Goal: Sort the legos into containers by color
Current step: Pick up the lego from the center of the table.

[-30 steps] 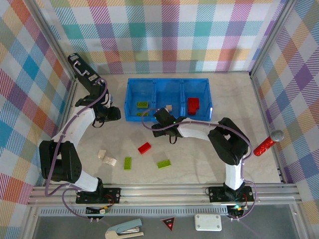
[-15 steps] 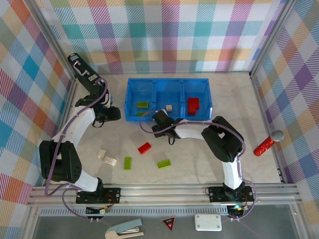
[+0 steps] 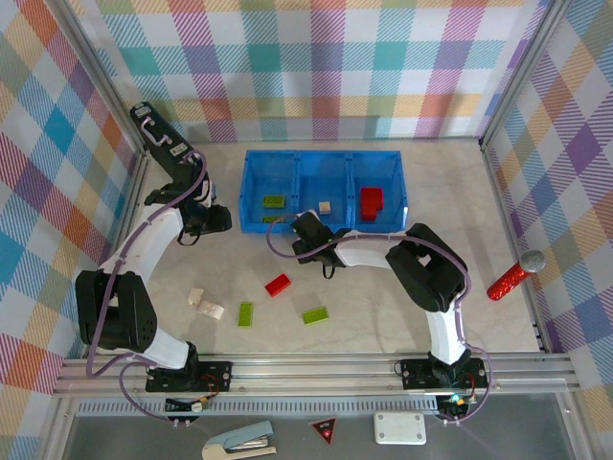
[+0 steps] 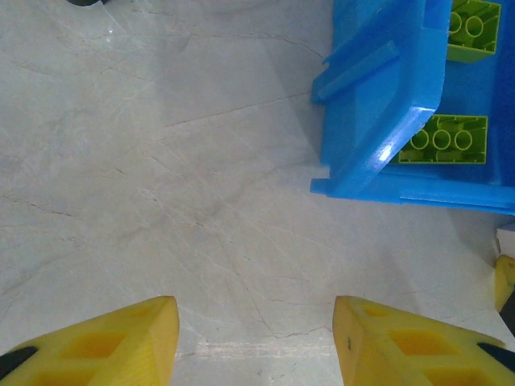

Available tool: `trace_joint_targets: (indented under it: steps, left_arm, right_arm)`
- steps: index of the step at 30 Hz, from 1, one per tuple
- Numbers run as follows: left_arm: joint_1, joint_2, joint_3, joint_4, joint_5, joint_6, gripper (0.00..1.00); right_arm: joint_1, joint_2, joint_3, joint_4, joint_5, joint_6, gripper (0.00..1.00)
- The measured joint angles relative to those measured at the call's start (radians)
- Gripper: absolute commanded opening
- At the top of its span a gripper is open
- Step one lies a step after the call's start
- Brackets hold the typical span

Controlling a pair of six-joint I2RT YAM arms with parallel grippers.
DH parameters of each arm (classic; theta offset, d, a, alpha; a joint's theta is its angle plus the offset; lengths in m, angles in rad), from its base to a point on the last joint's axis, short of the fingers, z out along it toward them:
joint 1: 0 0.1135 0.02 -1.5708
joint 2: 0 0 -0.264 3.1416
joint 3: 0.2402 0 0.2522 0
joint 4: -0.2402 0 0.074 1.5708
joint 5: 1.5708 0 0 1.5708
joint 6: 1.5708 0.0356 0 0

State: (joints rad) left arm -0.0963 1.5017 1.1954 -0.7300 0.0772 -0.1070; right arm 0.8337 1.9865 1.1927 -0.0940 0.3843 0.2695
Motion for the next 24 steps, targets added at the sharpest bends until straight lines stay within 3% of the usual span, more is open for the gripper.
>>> trace_joint_targets:
  steps: [11, 24]
  left_arm:
    - [0.000, 0.000, 0.000, 0.000, 0.000, 0.000, 0.53]
    - [0.000, 0.000, 0.000, 0.000, 0.000, 0.000, 0.53]
  right_arm:
    - [0.024, -0.029, -0.035, -0.001, 0.006, 0.041, 0.58]
    - [0.082, -0.133, -0.014, -0.332, -0.006, 0.300, 0.54]
